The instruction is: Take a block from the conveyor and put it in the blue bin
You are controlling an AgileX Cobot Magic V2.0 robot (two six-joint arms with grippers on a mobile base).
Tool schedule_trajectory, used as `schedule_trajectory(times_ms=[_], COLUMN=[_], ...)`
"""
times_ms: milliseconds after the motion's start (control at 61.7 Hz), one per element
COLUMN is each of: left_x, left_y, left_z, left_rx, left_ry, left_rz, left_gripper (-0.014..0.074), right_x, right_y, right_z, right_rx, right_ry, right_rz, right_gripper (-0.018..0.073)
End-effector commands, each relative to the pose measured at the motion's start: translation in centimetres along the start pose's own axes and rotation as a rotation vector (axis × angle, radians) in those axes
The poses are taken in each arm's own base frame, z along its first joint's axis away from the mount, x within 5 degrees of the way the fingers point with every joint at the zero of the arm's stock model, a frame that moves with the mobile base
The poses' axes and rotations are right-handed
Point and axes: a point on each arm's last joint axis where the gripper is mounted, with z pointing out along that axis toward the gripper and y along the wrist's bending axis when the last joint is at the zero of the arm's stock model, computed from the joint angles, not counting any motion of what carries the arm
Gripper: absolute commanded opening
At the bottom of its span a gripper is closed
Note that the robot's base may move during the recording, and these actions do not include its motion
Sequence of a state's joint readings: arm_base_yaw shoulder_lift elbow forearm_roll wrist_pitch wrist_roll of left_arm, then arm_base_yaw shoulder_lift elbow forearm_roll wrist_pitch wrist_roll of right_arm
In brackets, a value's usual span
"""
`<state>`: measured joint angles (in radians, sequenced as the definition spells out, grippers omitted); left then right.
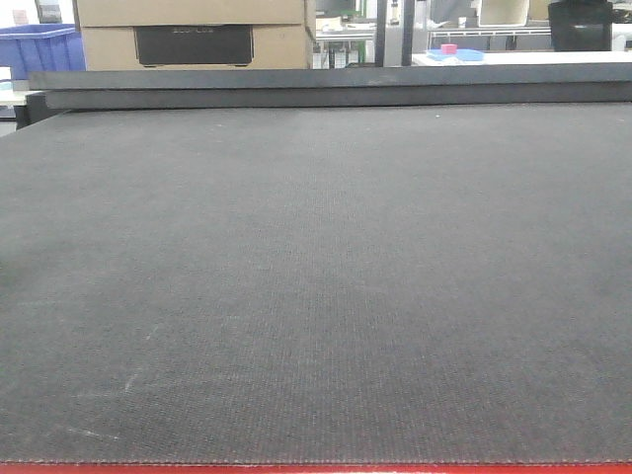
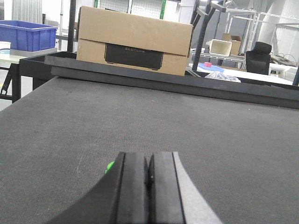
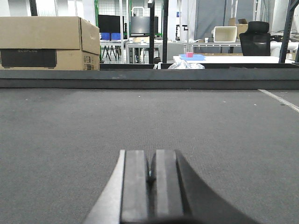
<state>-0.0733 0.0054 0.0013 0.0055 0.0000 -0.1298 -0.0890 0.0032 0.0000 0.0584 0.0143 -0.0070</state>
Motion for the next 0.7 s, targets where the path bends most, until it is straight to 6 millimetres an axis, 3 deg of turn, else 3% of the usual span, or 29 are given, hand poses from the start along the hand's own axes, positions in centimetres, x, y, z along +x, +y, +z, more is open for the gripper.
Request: schedule_trajectory(times_ms=[0, 681], left_x=[-0.23, -0.4], left_y=[-0.05, -0.07], left_z=[-0.05, -0.06], left_rx=[0.006, 0.009], left_ry=[-0.023, -0.042], left_rz=[-0.004, 0.0], left_gripper=[-0.0111, -0.0111], right_x=[-0.23, -0.49], right_y=[-0.04, -0.04], right_z=[-0.03, -0.04], right_rx=[0.007, 0.007], right_ry=[-0.027, -0.055], right_rz=[-0.005, -0.006], right_gripper=[-0.0162, -0.0162])
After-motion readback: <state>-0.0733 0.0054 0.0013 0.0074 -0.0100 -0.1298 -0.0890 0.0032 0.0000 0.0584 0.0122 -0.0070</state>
